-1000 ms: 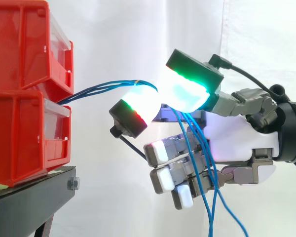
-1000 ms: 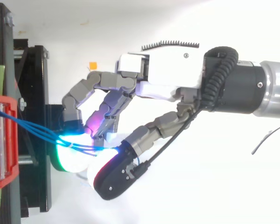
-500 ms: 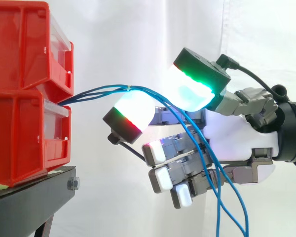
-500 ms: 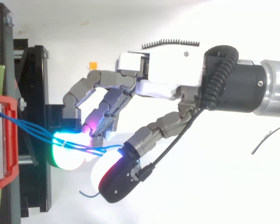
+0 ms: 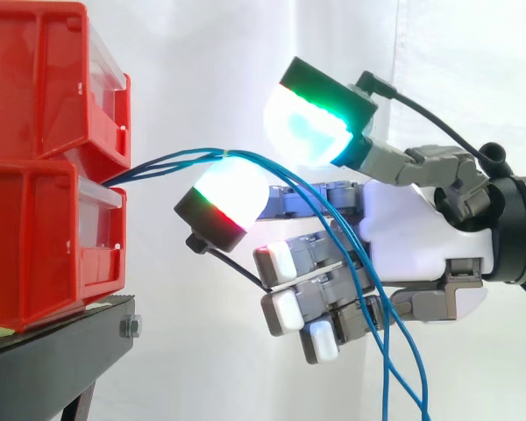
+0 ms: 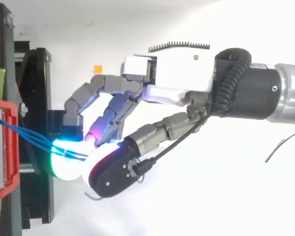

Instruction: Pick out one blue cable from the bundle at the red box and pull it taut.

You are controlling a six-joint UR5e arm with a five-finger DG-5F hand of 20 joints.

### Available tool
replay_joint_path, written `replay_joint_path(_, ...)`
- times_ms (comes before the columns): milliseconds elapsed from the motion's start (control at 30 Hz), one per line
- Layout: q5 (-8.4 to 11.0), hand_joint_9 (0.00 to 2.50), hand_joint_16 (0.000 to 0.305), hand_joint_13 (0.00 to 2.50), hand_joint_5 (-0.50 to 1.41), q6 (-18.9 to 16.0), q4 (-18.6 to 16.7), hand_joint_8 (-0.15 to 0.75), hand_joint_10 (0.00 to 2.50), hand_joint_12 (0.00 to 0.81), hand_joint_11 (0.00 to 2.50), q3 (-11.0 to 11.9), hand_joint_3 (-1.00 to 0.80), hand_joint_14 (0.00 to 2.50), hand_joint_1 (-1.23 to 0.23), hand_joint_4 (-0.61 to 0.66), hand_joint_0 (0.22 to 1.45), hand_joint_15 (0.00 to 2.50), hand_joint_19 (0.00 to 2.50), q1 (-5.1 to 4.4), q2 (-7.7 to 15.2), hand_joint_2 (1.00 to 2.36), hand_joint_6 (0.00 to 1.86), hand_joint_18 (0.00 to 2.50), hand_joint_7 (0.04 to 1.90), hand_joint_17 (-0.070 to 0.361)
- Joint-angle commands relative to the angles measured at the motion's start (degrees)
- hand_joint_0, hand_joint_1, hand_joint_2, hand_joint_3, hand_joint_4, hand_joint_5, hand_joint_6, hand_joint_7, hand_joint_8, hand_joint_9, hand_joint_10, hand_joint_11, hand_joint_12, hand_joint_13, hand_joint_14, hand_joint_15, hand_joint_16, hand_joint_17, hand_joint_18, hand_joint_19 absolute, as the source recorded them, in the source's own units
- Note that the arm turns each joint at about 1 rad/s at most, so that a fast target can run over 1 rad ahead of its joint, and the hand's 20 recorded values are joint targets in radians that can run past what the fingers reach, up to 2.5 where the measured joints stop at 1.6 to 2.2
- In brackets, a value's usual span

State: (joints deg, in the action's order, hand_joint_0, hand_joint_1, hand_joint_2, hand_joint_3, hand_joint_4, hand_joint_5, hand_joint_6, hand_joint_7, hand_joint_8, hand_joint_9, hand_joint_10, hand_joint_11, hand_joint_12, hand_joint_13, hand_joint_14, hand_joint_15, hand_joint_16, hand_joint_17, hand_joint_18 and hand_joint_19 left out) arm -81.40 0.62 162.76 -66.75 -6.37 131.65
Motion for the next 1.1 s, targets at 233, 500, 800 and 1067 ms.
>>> replay_joint_path(233, 0.01, 0.99, 0.052, 0.89, -0.13, 0.0, 0.6, 0.235, 0.02, 0.339, 0.72, 0.3, -0.50, 0.02, -0.49, -0.04, 0.50, 0.62, 0.73, -0.05, -0.1, 1.00, 0.82, 0.77, 0.77, 0.118)
replay_joint_path(500, 0.01, 0.97, 0.047, 0.87, -0.13, 0.1, 0.6, 0.221, 0.03, 0.318, 0.74, 0.2, -0.50, 0.03, -0.70, -0.08, 0.60, 0.64, 0.75, -0.05, 0.0, 1.00, 0.83, 0.72, 0.84, 0.106)
replay_joint_path(800, -0.16, 0.96, 0.046, 0.86, -0.13, 0.2, 0.8, 0.211, 0.03, 0.315, 0.75, 0.3, -0.40, 0.02, -0.88, -0.08, 0.66, 0.64, 0.74, 0.04, -0.1, 1.01, 0.88, 0.73, 0.94, 0.103)
replay_joint_path(1067, -0.25, 1.03, 0.045, 0.89, -0.12, 0.8, 0.8, 0.210, 0.03, 0.312, 0.77, 0.3, -0.50, 0.02, -0.86, -0.02, 0.59, 0.65, 0.77, 0.04, 0.0, 1.00, 0.89, 0.78, 0.89, 0.102)
